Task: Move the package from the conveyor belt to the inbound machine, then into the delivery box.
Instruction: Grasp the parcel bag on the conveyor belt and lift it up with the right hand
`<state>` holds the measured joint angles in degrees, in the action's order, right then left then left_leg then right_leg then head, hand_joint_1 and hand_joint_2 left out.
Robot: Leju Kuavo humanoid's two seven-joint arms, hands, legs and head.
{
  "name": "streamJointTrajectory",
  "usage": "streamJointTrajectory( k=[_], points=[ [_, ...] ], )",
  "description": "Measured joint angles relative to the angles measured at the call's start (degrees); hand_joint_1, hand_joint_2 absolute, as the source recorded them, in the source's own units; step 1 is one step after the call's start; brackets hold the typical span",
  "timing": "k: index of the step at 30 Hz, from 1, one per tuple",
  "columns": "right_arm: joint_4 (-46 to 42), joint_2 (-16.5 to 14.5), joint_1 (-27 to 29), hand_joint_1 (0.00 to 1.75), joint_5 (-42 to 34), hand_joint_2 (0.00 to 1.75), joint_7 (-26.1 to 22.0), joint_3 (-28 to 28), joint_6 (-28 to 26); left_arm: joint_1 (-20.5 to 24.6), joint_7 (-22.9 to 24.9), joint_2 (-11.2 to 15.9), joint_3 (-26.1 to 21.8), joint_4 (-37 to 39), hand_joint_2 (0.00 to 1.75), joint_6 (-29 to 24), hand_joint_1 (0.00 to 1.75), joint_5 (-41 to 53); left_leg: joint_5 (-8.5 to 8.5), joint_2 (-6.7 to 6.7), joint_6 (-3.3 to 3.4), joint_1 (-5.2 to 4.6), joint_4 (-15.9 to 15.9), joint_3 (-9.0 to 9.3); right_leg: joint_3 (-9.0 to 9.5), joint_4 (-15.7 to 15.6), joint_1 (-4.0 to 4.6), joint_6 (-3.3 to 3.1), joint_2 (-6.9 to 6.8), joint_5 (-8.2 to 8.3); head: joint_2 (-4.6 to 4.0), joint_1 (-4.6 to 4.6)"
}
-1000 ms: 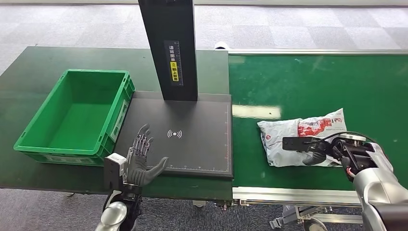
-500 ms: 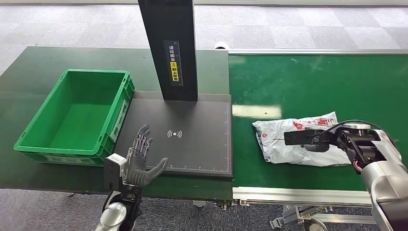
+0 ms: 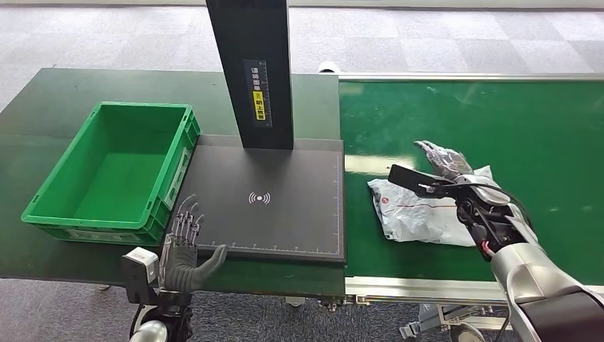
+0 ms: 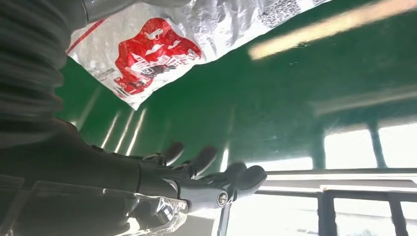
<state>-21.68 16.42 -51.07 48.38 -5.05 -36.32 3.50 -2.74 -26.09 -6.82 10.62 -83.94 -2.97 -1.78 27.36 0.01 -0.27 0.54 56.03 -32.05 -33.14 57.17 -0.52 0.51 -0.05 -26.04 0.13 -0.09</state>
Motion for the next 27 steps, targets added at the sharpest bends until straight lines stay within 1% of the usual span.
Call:
streamJointTrajectory(
  k=[2, 3, 4, 6, 8, 10, 12, 15, 22, 23, 26, 27],
  points=[
    [0.3, -0.8, 0.6, 0.00, 3.7, 1.75, 4.2, -1.3, -0.3, 0.0, -0.3, 0.0, 0.0, 0.0, 1.75, -0.1, 0.00, 0.0, 0.00, 0.00, 0.00, 0.00, 0.0, 0.01, 0.00, 0.0, 0.00, 0.00, 0.00, 0.00, 0.01, 0.00],
    [0.5, -1.2, 0.8, 0.00, 5.3, 1.75, 5.9, -2.2, 0.5, 0.0, -0.4, 0.0, 0.0, 0.1, 1.75, -0.1, 0.00, 0.0, 0.00, 0.00, 0.00, 0.00, 0.0, 0.01, 0.00, 0.0, 0.00, 0.00, 0.00, 0.00, 0.01, -0.01],
    [0.8, -1.5, 1.0, 0.00, 6.4, 1.75, 7.0, -3.0, 1.8, 0.1, -0.5, 0.0, 0.0, 0.2, 1.75, -0.1, 0.00, 0.0, 0.00, 0.00, 0.00, -0.01, 0.0, 0.02, 0.00, 0.0, 0.00, 0.00, 0.00, 0.00, 0.01, -0.01],
    [1.5, -2.1, 1.4, 0.00, 8.0, 1.75, 7.8, -4.7, 7.7, 0.9, -0.6, 0.0, 0.1, 1.1, 1.75, -0.2, 0.00, 0.0, 0.00, -0.02, 0.00, 0.00, 0.0, 0.03, -0.01, 0.0, 0.00, 0.00, -0.03, 0.00, 0.00, -0.01],
    [2.1, -2.4, 2.1, 0.00, 8.8, 1.75, 6.2, -6.5, 16.1, 2.9, -0.8, 0.0, 0.3, 3.3, 1.75, -0.2, 0.00, 0.0, -0.01, -0.10, -0.01, 0.00, 0.0, 0.03, 0.00, 0.0, 0.00, 0.00, -0.09, 0.00, 0.00, 0.00],
    [2.6, -2.5, 2.8, 0.00, 9.3, 1.75, 2.7, -8.4, 24.0, 5.5, -0.9, -0.2, 0.7, 5.9, 1.75, -0.2, 0.00, 0.0, -0.02, -0.14, -0.01, 0.00, 0.0, 0.03, 0.01, 0.0, 0.00, 0.00, -0.11, 0.01, 0.00, 0.00],
    [3.0, -2.0, 2.8, 0.00, 9.7, 1.75, -0.9, -10.2, 29.2, 7.4, -0.9, -0.4, 1.1, 8.2, 1.75, -0.1, 0.00, 0.0, -0.01, -0.06, -0.01, -0.01, 0.0, 0.05, 0.02, 0.0, 0.00, 0.00, -0.06, 0.02, 0.00, 0.00],
    [3.2, -1.1, 1.9, 0.00, 10.0, 1.75, -3.6, -12.6, 32.6, 8.7, -1.0, -0.6, 1.4, 10.1, 1.75, -0.3, 0.00, 0.0, 0.00, 0.06, 0.00, -0.01, 0.0, 0.12, 0.04, 0.0, -0.01, 0.00, 0.04, 0.02, 0.00, 0.00],
    [3.6, -0.2, 0.6, 0.00, 8.3, 1.75, -5.6, -15.4, 36.7, 8.7, -1.0, -0.7, 1.5, 11.0, 1.75, -0.6, 0.00, -0.1, 0.00, -0.01, 0.00, -0.01, 0.0, 0.17, 0.14, 0.0, -0.01, 0.01, -0.03, 0.01, 0.00, 0.00],
    [3.6, -0.2, 0.6, 0.16, 8.0, 1.75, -5.6, -15.5, 36.9, 8.7, -1.0, -0.7, 1.5, 11.0, 1.75, -0.6, 0.00, -0.1, 0.00, -0.01, 0.00, -0.01, 0.0, 0.20, 0.16, 0.0, -0.01, 0.01, -0.03, 0.01, 0.00, 0.00],
    [3.7, -0.2, 0.5, 1.47, 7.6, 1.75, -5.4, -15.9, 37.0, 8.7, -1.0, -0.7, 1.5, 11.0, 1.75, -0.7, 0.00, -0.1, 0.00, -0.02, 0.00, -0.01, 0.0, 0.26, 0.23, 0.0, -0.01, 0.01, -0.04, 0.01, 0.00, 0.01],
    [3.7, -0.2, 0.5, 1.75, 7.5, 1.75, -5.3, -15.9, 36.9, 8.7, -1.0, -0.7, 1.5, 11.0, 1.75, -0.7, 0.00, -0.1, 0.00, -0.02, 0.00, -0.01, 0.0, 0.27, 0.25, 0.0, -0.01, 0.01, -0.05, 0.01, 0.00, 0.01]
  ],
)
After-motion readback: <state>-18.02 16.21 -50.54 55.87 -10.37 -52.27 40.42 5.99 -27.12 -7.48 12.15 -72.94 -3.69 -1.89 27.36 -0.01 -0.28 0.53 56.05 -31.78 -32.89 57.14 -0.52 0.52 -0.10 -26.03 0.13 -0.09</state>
